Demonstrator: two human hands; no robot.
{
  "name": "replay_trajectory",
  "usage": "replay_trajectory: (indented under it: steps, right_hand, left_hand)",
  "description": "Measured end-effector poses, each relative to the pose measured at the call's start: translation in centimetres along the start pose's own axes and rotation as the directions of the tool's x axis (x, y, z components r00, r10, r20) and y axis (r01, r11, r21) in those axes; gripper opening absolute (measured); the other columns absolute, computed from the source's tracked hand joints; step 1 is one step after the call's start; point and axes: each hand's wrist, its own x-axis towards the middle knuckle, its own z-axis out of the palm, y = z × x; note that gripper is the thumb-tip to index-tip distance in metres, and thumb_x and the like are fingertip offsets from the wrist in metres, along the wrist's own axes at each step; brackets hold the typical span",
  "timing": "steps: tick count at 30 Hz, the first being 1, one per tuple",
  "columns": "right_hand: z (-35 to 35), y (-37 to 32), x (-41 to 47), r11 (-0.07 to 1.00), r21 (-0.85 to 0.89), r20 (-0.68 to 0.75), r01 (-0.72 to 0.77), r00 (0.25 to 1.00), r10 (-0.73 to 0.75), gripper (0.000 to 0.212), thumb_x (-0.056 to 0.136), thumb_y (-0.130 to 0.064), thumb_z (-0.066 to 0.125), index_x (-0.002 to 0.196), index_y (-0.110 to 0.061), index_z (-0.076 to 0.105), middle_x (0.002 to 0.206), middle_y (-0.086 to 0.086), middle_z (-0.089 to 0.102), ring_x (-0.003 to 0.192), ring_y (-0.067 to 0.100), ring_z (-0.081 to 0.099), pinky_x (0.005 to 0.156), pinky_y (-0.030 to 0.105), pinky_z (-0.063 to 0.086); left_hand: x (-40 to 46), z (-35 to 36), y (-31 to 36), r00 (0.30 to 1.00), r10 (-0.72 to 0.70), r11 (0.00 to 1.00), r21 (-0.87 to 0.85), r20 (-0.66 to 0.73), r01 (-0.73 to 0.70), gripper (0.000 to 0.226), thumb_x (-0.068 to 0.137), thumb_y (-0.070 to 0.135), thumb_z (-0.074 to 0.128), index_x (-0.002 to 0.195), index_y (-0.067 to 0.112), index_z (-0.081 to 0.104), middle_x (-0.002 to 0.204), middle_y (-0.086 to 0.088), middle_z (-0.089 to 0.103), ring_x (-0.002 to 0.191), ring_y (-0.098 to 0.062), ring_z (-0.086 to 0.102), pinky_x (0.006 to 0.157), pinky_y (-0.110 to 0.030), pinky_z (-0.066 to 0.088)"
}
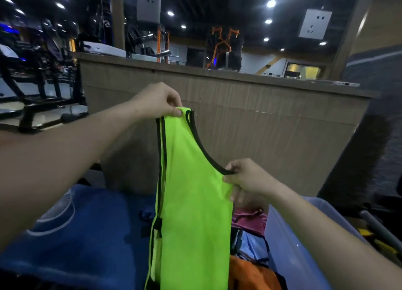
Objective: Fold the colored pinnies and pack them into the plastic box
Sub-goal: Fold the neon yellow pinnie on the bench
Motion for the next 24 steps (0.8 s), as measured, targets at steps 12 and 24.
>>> replay_trajectory:
  steps: [12, 24]
  right_hand:
    - [-0.7, 6.5, 9.9, 0.991, 0.06, -0.131, -0.117, 0.984, 0.124, 0.008, 0.092, 0.003, 0.061, 0.091, -0.004, 0.061, 0.081, 0.019, 0.065, 0.079, 0.036, 0.074, 0.062, 0.042, 0.06]
    - [4.5, 11.4, 4.1, 0.991, -0.071, -0.099, -0.11, 0.99, 0.102, 0.017, 0.083, 0.009, 0.066, 0.09, -0.006, 0.065, 0.075, 0.012, 0.061, 0.058, 0.015, 0.057, 0.063, 0.036, 0.051]
  left_hand:
    - [6.7, 10.3, -5.1, 0.991, -0.017, 0.988, -0.152, -0.133, -0.003, 0.006, 0.087, 0.018, 0.075, 0.09, 0.021, 0.071, 0.083, 0.01, 0.066, 0.076, -0.001, 0.056, 0.063, -0.017, 0.039]
    - [-7.2, 12.6, -5.0, 0.994, 0.112, 0.982, -0.151, -0.002, -0.111, 0.015, 0.083, 0.014, 0.075, 0.088, 0.028, 0.071, 0.087, 0.015, 0.065, 0.085, 0.003, 0.06, 0.076, -0.016, 0.041]
